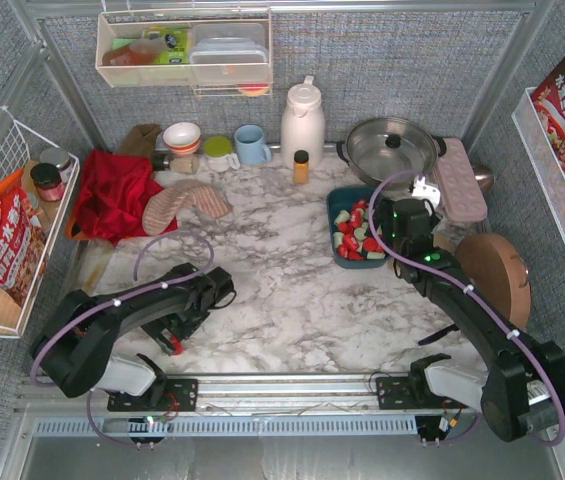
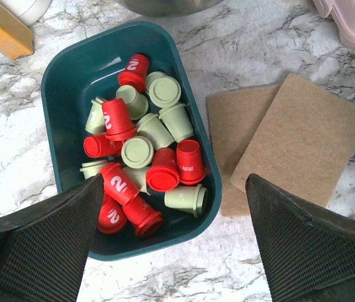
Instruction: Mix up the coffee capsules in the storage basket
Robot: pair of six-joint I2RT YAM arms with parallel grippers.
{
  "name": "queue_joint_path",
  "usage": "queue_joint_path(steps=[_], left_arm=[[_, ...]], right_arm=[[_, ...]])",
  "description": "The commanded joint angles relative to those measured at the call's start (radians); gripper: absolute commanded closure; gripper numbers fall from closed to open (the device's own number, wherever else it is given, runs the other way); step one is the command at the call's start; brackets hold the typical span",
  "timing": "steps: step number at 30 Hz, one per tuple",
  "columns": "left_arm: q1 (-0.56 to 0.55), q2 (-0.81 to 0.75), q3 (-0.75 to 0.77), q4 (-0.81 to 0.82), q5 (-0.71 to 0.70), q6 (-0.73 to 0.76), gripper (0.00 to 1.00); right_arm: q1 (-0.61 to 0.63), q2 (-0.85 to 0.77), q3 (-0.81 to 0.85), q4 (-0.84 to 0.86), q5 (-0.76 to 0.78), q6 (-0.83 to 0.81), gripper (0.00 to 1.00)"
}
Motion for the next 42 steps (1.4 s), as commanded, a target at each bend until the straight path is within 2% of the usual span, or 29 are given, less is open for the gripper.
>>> queue_joint_path(steps=[1,8,19,28,33,39,42], left_arm=[[0.001,0.0,0.049,-0.09,0.127,-0.06,0.03],[-0.002,-0.05,0.011,-0.15,0.12,-0.172,0.05],[-0.001,-0.03,-0.038,-0.032,0.144,-0.168,0.1],[0.001,-0.043,-0.061,-0.009,0.012,-0.214,0.12],[0.001,-0.042,-0.087,0.097,0.012,-0.196,0.16],[0.0,-0.034,-0.101,0.12,0.026,-0.187,0.22],[0.001,-0.041,-0.101,0.137,0.021,-0.179,0.31]], right_arm=[[0.0,0.003,0.012,0.012,-0.008,0.006,0.01],[-0.002,-0.004,0.013,0.007,-0.014,0.007,0.01],[-0.003,-0.006,0.014,0.004,-0.016,0.007,0.01],[-0.003,0.009,0.017,0.005,-0.029,0.011,0.01],[-0.003,0.008,0.017,0.005,-0.03,0.013,0.01],[-0.005,0.013,0.017,0.007,-0.031,0.014,0.01],[-0.004,0.017,0.019,0.006,-0.032,0.014,0.01]])
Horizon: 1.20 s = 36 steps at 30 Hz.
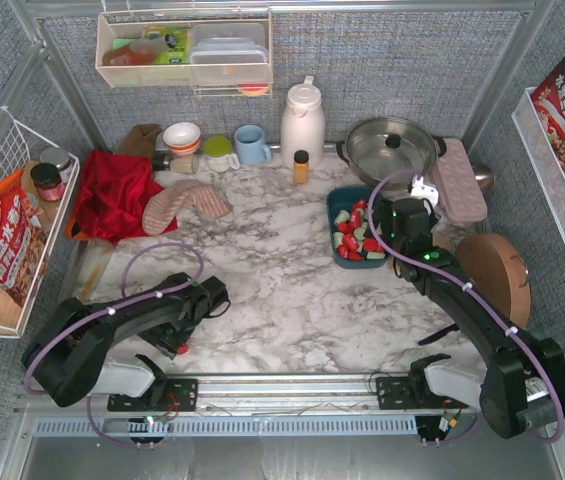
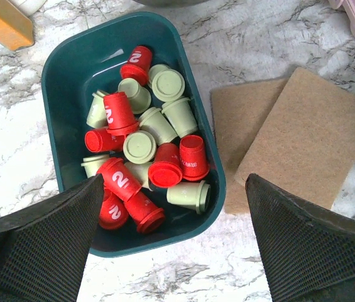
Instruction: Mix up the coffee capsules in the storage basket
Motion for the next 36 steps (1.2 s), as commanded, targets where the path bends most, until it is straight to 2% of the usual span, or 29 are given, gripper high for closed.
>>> queue_joint_path(steps=[1,3,10,27,36], left_arm=[[0.002,0.002,-0.014,0.133,0.008,0.015,0.34],[0.002,0.005,-0.011,0.138,0.0,0.022,0.39],[0.002,0.034,0.011,0.168,0.013,0.049,0.45],[-0.041,0.085,0.166,0.266,0.013,0.165,0.52],[-0.098,0.089,0.241,0.308,-0.059,0.237,0.54]], right_arm=[[0.0,0.004,0.017,0.012,-0.005,0.011,0.01],[0.0,0.003,0.017,0.011,-0.004,0.012,0.01],[0.0,0.005,0.017,0.012,-0.005,0.012,0.01],[0.0,0.01,0.018,0.011,-0.008,0.013,0.01],[-0.001,0.019,0.018,0.005,-0.014,0.014,0.01]])
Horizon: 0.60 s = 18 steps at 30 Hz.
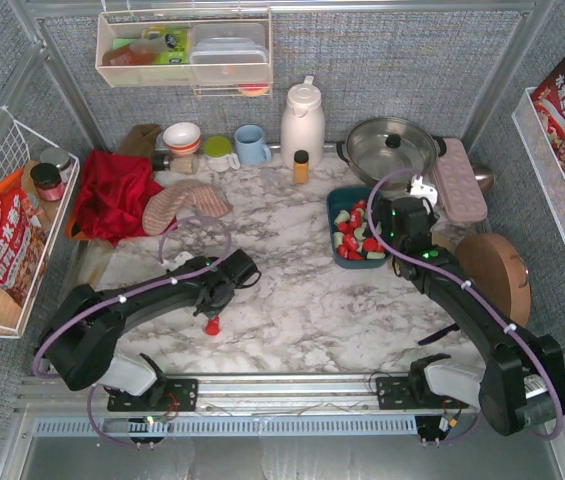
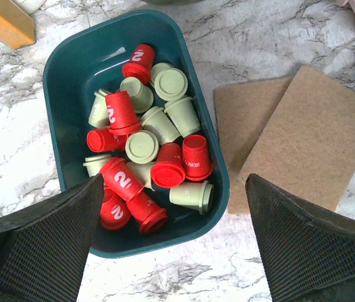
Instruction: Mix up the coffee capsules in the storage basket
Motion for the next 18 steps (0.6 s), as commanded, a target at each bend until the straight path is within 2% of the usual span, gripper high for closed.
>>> queue_joint_path(steps=[1,3,5,8,11,13,15,18], left_arm=[[-0.014,-0.003,0.025,0.029,-0.055,0.087,0.54],[-0.018,-0.016,0.04,-0.013,-0.092,0.151,0.47],[-0.019,-0.031,0.061,-0.086,-0.151,0.255,0.35],[-0.018,-0.065,0.091,-0.136,-0.194,0.544,0.15],[-0.018,-0.125,0.071,-0.135,-0.144,0.784,0.08],[-0.002,-0.194,0.037,-0.101,-0.045,0.833,0.05],[0.002,-0.253,0.004,-0.099,-0.009,0.753,0.04],[0.002,-0.303,-0.007,-0.155,0.001,0.48,0.01]], right_arm=[[0.0,0.006,0.013,0.003,-0.008,0.006,0.01],[0.0,0.007,0.016,-0.002,-0.012,0.005,0.01],[0.0,0.009,0.015,0.0,-0.015,0.007,0.01],[0.0,0.023,0.017,0.004,-0.024,0.008,0.01],[0.0,0.036,0.026,-0.004,-0.037,0.008,0.01],[0.0,0.04,0.033,-0.011,-0.045,0.008,0.01],[0.0,0.041,0.035,-0.012,-0.05,0.008,0.01],[-0.001,0.044,0.034,-0.01,-0.055,0.01,0.01]])
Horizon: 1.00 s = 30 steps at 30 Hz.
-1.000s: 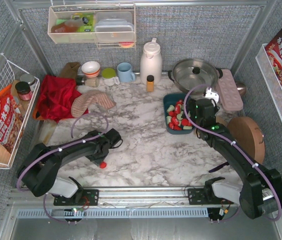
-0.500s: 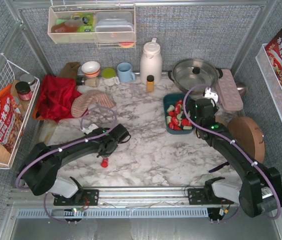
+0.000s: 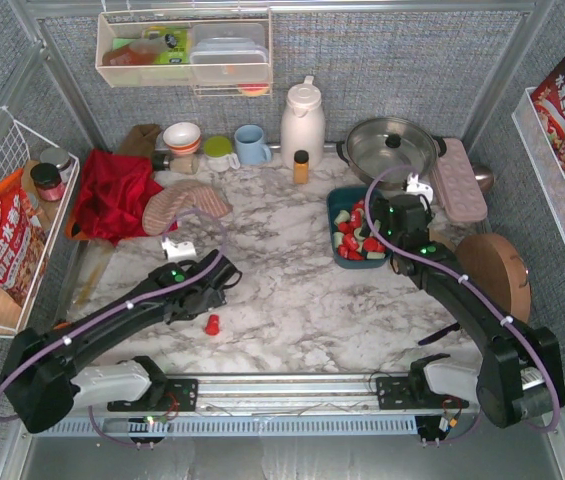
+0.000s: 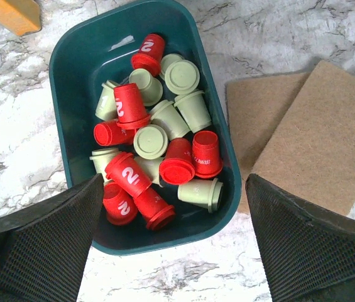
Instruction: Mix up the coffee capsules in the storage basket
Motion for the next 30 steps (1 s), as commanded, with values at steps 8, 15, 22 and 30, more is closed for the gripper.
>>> queue_joint_path(steps=[8,15,22,30], left_arm=[[-0.018,0.002,0.026,0.183,0.174,-0.114,0.01],[0.0,-0.018,-0.028,0.251,0.262,0.248,0.19],[0.029,-0.065,-0.148,0.257,0.306,0.242,0.31],[0.044,0.037,-0.167,0.315,0.297,0.282,0.47]], right_arm=[[0.001,0.013,0.02,-0.008,-0.034,0.011,0.01],[0.0,0.01,0.027,-0.015,-0.035,0.011,0.01],[0.0,0.019,0.029,-0.015,-0.046,0.017,0.01],[0.0,0.022,0.037,-0.028,-0.057,0.019,0.01]])
